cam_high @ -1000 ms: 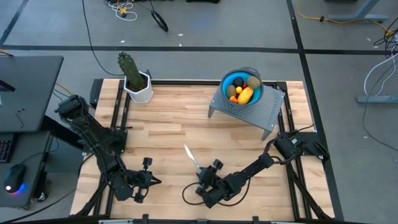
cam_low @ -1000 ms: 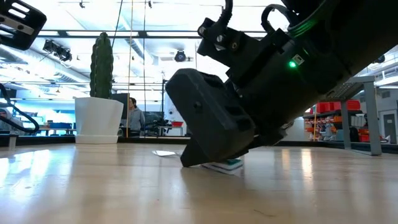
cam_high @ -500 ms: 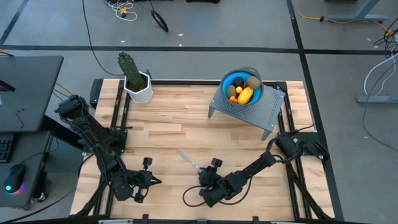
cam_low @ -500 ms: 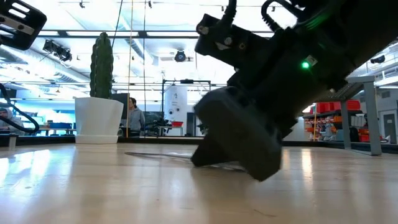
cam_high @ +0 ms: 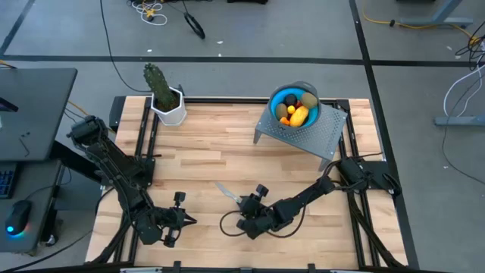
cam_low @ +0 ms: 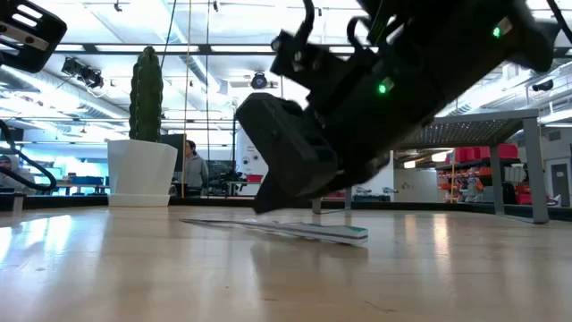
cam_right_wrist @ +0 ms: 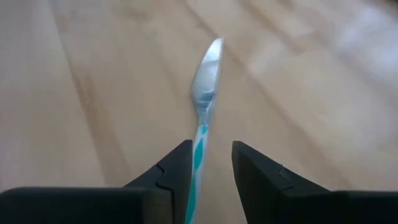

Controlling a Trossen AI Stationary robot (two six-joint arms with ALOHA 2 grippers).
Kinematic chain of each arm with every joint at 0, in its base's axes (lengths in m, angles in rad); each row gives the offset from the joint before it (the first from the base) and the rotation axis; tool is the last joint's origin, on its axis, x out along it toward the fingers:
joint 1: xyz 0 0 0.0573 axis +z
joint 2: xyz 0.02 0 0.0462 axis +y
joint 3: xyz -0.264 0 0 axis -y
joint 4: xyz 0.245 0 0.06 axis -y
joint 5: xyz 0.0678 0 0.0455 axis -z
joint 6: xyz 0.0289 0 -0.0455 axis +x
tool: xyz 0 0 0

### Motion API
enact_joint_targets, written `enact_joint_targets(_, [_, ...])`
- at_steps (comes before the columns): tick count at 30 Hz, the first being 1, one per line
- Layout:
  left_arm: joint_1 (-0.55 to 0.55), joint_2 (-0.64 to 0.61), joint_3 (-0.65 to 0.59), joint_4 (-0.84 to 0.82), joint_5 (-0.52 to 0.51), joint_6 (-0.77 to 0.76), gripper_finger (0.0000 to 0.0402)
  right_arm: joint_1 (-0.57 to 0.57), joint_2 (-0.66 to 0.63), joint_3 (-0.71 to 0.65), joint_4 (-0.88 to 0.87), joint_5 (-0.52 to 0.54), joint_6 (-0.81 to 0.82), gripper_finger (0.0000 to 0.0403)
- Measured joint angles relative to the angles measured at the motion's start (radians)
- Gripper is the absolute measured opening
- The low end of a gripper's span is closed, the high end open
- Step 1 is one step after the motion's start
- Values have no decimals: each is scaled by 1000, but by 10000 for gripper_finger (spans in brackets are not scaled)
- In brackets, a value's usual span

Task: Pick & Place Fruit
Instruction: Put the green table knife on the shelf

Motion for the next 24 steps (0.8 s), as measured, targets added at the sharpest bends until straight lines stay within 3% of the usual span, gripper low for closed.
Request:
enact_joint_targets(4, [0,0,0,-1,6,1,13,-25,0,-51,67,-95,12,121])
enact_joint_targets(24, [0,0,0,-3,6,-1,10,-28,-9,-62,-43,-121,56,121])
